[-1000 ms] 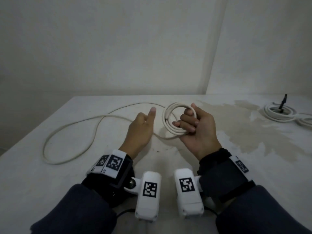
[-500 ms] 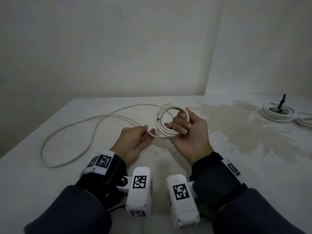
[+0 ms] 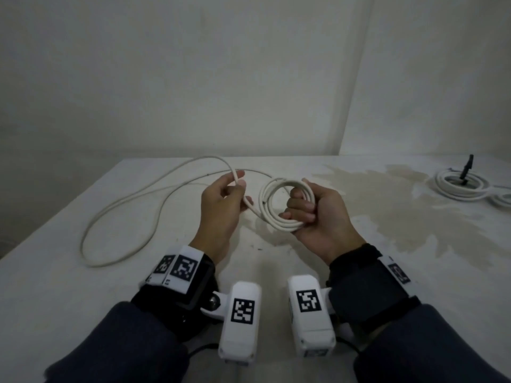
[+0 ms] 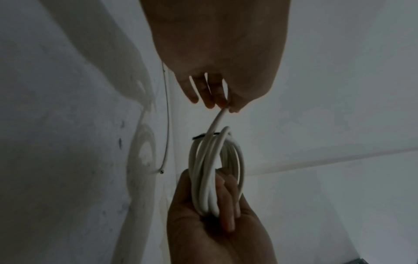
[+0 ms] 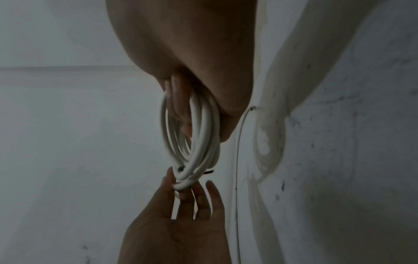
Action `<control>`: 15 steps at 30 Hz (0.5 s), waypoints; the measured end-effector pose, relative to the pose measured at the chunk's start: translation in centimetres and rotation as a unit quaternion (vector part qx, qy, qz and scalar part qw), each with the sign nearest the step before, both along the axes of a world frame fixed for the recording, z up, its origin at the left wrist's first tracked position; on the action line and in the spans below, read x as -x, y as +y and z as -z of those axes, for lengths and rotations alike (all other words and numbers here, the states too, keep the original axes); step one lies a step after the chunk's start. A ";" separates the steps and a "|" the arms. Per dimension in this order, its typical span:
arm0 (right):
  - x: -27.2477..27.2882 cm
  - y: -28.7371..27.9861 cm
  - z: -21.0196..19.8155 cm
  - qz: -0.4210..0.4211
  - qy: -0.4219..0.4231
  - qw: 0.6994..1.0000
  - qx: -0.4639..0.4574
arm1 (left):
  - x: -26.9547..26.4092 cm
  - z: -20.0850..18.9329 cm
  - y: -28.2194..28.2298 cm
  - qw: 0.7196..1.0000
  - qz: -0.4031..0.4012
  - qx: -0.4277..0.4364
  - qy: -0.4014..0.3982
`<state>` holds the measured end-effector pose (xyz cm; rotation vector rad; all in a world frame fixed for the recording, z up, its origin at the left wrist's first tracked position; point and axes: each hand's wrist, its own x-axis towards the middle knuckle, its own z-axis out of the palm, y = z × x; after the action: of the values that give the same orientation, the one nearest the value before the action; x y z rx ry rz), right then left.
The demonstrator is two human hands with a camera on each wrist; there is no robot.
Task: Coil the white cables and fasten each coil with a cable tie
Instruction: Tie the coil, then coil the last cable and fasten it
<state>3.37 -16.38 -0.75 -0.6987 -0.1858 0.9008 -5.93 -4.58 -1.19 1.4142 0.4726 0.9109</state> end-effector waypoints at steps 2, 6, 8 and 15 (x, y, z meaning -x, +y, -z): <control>0.0 0.2 0.1 -0.012 -0.001 1.000 0.017 | 0.1 -0.1 -0.2 1.000 0.012 -0.020 -0.015; 0.1 0.3 -0.1 -0.014 -0.013 0.998 0.057 | 0.3 -0.4 -0.7 0.995 0.090 -0.011 -0.032; 0.3 0.2 -0.2 -0.014 -0.024 0.996 0.086 | 0.3 -0.4 -1.0 0.990 0.135 -0.012 -0.033; 1.1 0.5 -0.3 0.055 -0.112 0.977 0.174 | 0.3 0.1 -1.3 0.969 0.239 0.052 0.022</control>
<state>2.27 -15.85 -0.50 -1.1285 -0.1895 0.7541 -6.26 -5.93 -1.29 1.3720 0.1926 0.4586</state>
